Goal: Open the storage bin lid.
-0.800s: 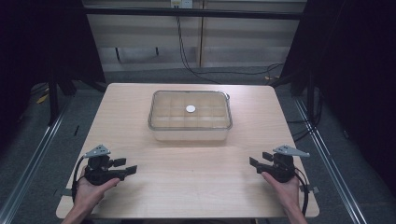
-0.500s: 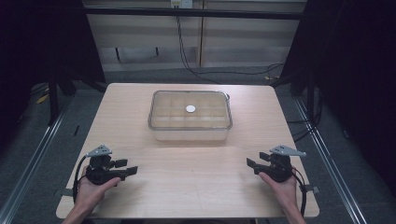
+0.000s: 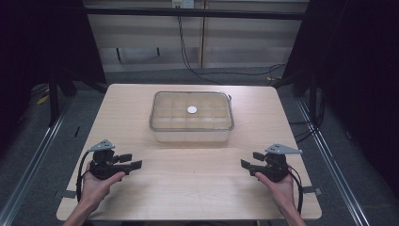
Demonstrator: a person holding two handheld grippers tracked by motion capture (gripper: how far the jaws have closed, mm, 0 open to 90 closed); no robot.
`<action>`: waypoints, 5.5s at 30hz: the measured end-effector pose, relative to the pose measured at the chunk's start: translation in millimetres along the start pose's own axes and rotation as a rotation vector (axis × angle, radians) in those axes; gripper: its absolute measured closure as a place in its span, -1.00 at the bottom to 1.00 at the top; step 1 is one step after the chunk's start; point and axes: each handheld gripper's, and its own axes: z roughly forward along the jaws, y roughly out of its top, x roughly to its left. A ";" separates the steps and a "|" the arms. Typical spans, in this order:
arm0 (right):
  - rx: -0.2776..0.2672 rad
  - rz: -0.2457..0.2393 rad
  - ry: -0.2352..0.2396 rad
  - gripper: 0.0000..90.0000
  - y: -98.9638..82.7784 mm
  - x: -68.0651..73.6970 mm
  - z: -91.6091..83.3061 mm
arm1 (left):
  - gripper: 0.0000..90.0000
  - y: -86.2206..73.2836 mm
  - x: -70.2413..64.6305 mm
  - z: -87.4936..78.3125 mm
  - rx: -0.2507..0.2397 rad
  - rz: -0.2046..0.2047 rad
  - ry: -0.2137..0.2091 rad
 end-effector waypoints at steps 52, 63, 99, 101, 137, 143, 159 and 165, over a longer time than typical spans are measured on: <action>-0.001 -0.011 0.101 -0.38 121.4 -43.4 62.1 | -0.01 102.7 38.0 22.9 -0.089 0.020 0.098; 0.046 -0.002 0.131 -0.25 143.0 -56.2 87.6 | -0.05 121.0 43.6 46.3 -0.059 0.013 0.128; 0.171 0.050 0.084 -0.49 163.3 -86.2 155.3 | -0.30 126.2 64.9 87.0 0.011 -0.018 0.076; 0.190 0.057 0.099 -0.55 165.6 -87.7 158.5 | -0.30 125.8 63.3 89.7 0.015 -0.017 0.068; 0.152 0.103 0.117 -0.39 164.9 -88.5 175.7 | -0.23 134.6 56.9 109.1 0.058 -0.047 0.071; 0.144 0.102 0.111 -0.34 165.5 -87.6 173.3 | -0.20 134.7 55.1 108.9 0.042 -0.041 0.084; 0.065 0.099 0.124 -0.19 173.9 -87.8 157.4 | -0.12 137.1 50.1 107.8 0.006 -0.025 0.101; 0.058 0.106 0.133 -0.17 174.0 -87.3 153.7 | -0.07 138.2 49.2 105.6 0.000 -0.016 0.105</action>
